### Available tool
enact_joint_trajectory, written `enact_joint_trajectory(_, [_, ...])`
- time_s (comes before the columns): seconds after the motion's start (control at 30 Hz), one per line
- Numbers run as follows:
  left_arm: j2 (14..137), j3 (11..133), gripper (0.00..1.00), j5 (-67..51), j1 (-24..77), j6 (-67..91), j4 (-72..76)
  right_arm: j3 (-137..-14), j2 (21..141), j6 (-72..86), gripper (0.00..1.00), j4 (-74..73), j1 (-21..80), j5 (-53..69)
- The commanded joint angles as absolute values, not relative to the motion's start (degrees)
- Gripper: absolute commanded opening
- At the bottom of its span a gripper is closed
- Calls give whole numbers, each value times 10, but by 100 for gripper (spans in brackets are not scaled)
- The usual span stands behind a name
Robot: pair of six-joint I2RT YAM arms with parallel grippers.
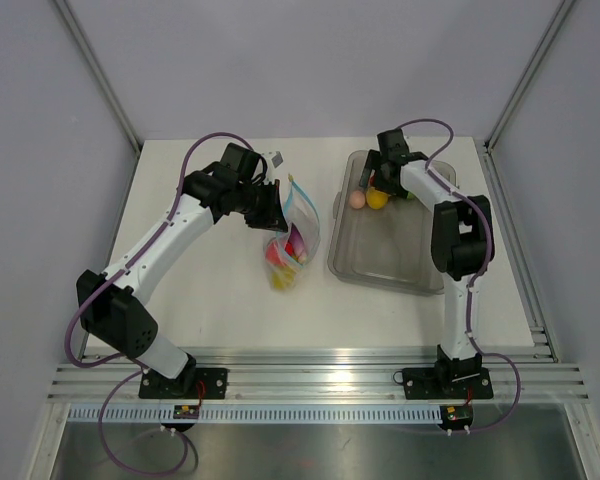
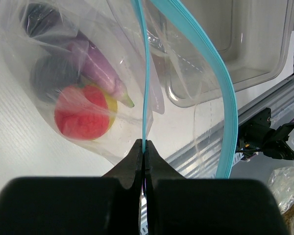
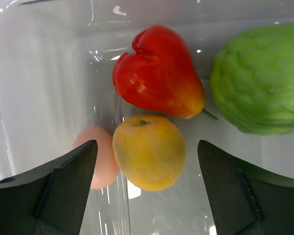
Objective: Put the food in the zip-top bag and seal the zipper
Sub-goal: Pick up the fake fruit from the bin.
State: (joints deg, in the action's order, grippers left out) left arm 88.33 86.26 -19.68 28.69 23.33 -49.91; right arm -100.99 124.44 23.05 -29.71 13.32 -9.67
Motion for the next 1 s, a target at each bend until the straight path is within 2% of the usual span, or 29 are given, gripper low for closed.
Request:
enact_joint_trajectory(0.0, [869, 877, 0, -195, 286, 221, -492, -1048, 1271, 234, 89, -301, 132, -75])
enact_joint_trajectory(0.23, [866, 878, 0, -194, 286, 221, -498, -1002, 1259, 257, 77, -280, 131, -72])
enact_joint_trajectory(0.4, [860, 877, 0, -193, 286, 221, -500, -945, 1195, 274, 49, -251, 131, -94])
enact_joint_trajectory(0.8, [853, 870, 0, -198, 286, 227, -490, -762, 943, 265, 42, -224, 131, -73])
enact_joint_trajectory(0.97, [853, 862, 0, -202, 287, 235, -481, -737, 827, 262, 41, -244, 143, -41])
